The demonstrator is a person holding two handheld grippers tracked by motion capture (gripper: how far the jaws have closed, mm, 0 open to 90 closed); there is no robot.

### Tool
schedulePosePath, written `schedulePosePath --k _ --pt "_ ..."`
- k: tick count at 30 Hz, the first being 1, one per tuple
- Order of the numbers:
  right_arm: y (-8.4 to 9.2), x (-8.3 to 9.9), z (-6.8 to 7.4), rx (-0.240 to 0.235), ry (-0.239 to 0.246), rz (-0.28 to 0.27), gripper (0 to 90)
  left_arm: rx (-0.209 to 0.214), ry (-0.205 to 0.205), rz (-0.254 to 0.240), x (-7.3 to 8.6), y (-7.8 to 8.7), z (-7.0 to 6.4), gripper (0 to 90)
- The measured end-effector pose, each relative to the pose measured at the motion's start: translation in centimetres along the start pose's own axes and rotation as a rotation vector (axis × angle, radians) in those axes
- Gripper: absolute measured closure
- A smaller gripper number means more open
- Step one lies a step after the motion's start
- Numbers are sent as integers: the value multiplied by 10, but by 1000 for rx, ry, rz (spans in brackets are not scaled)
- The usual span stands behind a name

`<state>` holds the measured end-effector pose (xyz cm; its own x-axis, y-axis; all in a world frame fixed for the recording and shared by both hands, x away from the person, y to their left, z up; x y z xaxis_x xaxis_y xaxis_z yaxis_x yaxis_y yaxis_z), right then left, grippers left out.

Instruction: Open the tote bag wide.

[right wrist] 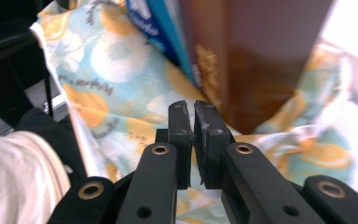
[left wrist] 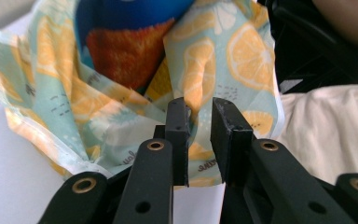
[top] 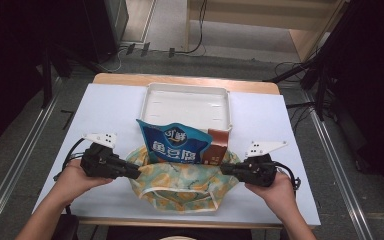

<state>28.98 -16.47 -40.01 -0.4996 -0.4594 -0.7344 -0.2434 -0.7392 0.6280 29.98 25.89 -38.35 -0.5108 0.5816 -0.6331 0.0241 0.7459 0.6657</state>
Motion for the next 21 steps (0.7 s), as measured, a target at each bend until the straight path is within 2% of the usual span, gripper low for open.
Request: schedulePosePath --k 2,6,8,10,12,13,15,21 --pt "3 -2 -3 12 -9 -7 870 13 9 -6 -3 3 0 779" --pt "6 -9 -9 34 -13 -11 876 22 -5 -3 -8 8 -3 773" --pt "5 -11 -11 36 -16 -2 876 27 -5 -23 -9 11 -5 774" --pt "1 -12 -15 43 -15 5 882 6 3 -26 -11 14 -4 793" --pt "-2 -11 -19 48 -33 22 890 -20 24 -21 -15 14 1 851" --pt "-4 -10 -21 46 -38 24 891 -20 34 -20 -16 13 3 865" --pt "-7 -8 -23 43 -41 31 893 -46 61 -5 -19 8 9 879" --pt "-15 -3 -29 43 -50 71 894 -45 70 41 -26 -13 19 882"
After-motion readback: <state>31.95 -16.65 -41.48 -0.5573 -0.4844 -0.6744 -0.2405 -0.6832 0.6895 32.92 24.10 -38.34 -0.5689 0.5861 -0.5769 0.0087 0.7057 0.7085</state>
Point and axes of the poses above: each handheld gripper's, and its own axes: y roughly backward along the jaws, x roughly out of its underside, z roughly to its left, the point moved 1 cm from there along -y, roughly forward along the jaws, and after that the axes turned 4 degrees about z, right-handed, at the moved point
